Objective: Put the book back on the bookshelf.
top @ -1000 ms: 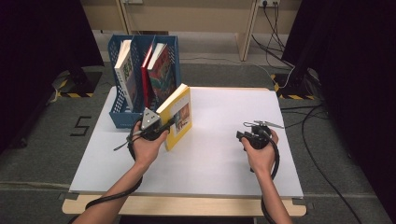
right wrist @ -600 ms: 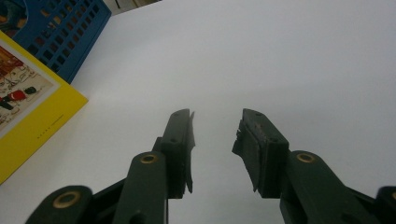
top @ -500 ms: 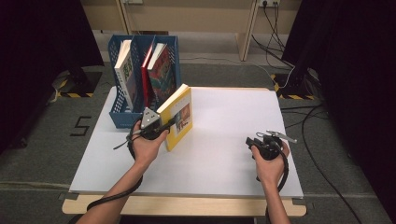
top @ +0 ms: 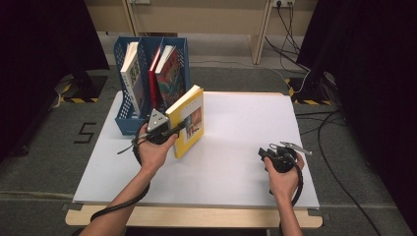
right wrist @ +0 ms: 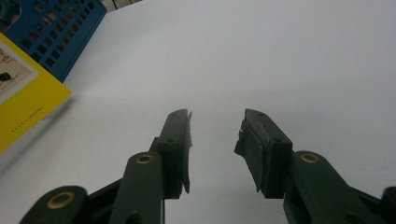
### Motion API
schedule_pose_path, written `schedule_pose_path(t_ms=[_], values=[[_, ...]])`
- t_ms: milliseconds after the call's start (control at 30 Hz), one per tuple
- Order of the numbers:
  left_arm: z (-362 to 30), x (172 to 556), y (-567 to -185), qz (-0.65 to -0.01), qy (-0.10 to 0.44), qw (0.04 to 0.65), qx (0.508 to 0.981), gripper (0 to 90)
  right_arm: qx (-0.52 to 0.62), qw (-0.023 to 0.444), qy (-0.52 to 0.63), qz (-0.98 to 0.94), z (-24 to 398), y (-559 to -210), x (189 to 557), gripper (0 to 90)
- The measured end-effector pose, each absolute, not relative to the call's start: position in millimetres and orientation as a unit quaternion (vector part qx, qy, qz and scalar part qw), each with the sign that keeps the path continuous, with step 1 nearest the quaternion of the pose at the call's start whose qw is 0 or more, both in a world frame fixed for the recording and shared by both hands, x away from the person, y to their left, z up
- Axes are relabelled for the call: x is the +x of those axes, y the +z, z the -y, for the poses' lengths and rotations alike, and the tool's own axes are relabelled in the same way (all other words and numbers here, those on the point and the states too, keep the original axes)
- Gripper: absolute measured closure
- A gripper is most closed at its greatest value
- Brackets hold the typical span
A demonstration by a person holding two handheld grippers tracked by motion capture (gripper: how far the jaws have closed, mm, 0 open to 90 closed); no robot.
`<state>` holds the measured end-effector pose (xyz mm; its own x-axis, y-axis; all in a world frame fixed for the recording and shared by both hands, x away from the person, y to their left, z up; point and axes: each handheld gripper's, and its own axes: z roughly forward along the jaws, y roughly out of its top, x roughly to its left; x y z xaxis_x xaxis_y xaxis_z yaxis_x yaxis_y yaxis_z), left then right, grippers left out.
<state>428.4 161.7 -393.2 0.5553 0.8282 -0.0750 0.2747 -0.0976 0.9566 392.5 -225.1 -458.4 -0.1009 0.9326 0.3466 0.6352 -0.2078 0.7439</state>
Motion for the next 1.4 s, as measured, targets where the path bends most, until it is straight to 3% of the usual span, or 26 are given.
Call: schedule_pose_path(t_ms=[1400], values=[[-180.1,447.5,-322.8,-0.415,0.291,0.565,0.652,75.2,0.641,0.198,0.42,-0.612,223.5,-463.6,393.2,60.0]])
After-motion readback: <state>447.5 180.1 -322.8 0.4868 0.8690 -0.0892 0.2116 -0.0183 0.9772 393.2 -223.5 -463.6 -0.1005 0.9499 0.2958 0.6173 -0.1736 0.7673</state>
